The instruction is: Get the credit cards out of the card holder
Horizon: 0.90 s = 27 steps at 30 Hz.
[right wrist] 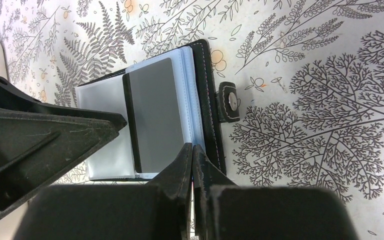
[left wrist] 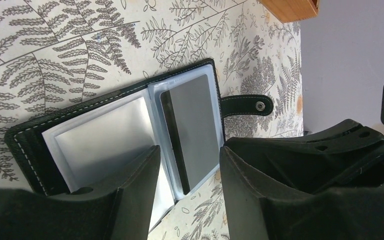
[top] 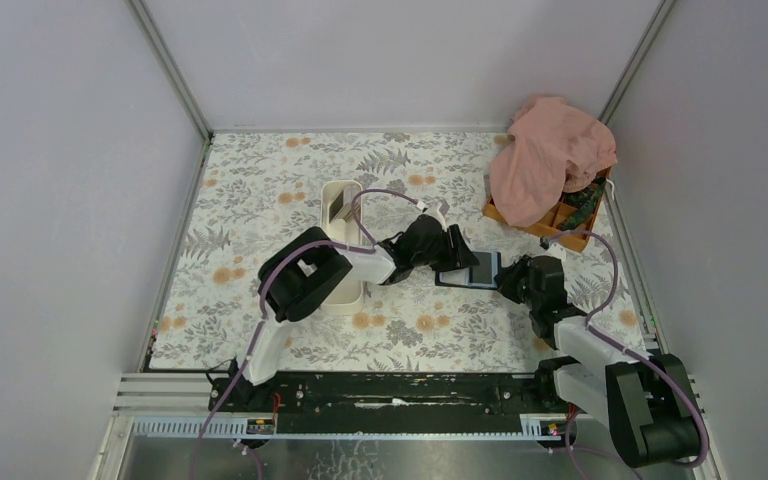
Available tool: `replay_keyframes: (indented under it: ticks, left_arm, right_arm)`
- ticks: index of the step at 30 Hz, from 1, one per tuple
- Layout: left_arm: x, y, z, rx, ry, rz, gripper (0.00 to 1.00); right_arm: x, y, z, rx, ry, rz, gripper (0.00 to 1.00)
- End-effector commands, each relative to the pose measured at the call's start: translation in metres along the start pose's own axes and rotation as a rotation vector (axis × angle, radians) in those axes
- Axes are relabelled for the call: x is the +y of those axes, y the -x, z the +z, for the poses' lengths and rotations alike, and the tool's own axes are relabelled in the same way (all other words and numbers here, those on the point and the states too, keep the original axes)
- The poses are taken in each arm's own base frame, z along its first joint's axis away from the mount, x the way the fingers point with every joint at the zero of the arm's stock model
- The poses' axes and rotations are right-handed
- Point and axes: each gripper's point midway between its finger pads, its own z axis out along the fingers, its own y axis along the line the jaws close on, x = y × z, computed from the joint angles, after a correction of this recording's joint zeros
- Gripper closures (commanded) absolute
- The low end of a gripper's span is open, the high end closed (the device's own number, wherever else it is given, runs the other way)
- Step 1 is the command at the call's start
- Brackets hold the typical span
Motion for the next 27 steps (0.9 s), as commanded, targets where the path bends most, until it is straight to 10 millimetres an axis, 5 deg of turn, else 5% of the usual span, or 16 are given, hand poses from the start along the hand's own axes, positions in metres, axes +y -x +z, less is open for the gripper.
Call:
replay_keyframes:
  ticks: [1,19,27]
  left_arm:
    - [0.011,0.003,0.007,-0.005,0.026,0.01,0.45]
    - [-0.019,-0.001,0.007,0.018,-0.129,-0.062,0.46]
    - [-0.025,0.0,0.003,0.012,-0.155,-0.072,0.63]
  right_arm:
    - [0.018,0.018,0.003,-0.043,0.061,-0.024,0.98]
    - [0.01,-0.002,0.011,0.046,0.04,-0.022,0.98]
    - [0.009,-0.003,0.011,0.053,0.037,-0.016,0.98]
